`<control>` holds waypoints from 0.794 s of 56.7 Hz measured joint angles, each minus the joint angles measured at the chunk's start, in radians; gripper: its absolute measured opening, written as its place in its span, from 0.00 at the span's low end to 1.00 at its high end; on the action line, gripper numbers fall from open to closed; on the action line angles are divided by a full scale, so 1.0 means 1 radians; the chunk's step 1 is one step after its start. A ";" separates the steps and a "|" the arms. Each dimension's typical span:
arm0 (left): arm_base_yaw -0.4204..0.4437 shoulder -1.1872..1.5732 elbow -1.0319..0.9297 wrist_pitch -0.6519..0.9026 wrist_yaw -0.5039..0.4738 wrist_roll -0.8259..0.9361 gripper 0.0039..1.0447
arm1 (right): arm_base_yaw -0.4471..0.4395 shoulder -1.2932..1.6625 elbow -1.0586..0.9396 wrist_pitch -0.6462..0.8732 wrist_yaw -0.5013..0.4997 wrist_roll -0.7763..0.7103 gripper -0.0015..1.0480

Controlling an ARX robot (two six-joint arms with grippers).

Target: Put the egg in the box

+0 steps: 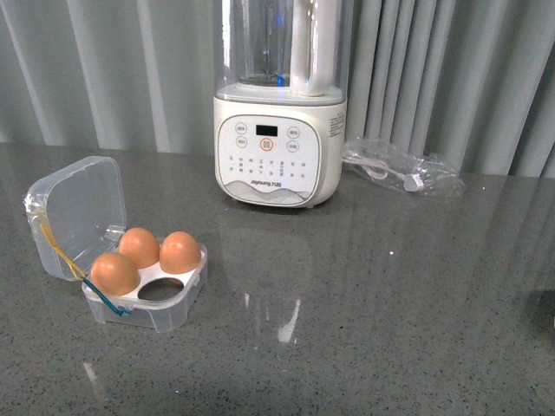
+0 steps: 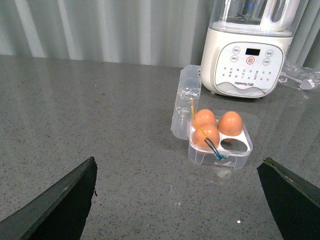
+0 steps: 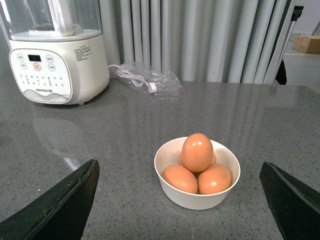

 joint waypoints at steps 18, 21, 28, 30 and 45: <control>0.000 0.000 0.000 0.000 0.000 0.000 0.94 | 0.000 0.000 0.000 0.000 0.000 0.000 0.93; 0.000 0.000 0.000 0.000 0.000 0.000 0.94 | 0.000 0.000 0.000 0.000 0.000 0.000 0.93; 0.000 0.000 0.000 0.000 0.000 0.000 0.94 | 0.000 0.000 0.000 0.000 0.000 0.000 0.93; 0.000 0.000 0.000 0.000 0.000 0.000 0.94 | 0.000 0.000 0.000 0.000 0.000 0.000 0.93; 0.000 0.000 0.000 0.000 0.000 0.000 0.94 | 0.000 0.000 0.000 0.000 0.000 0.000 0.93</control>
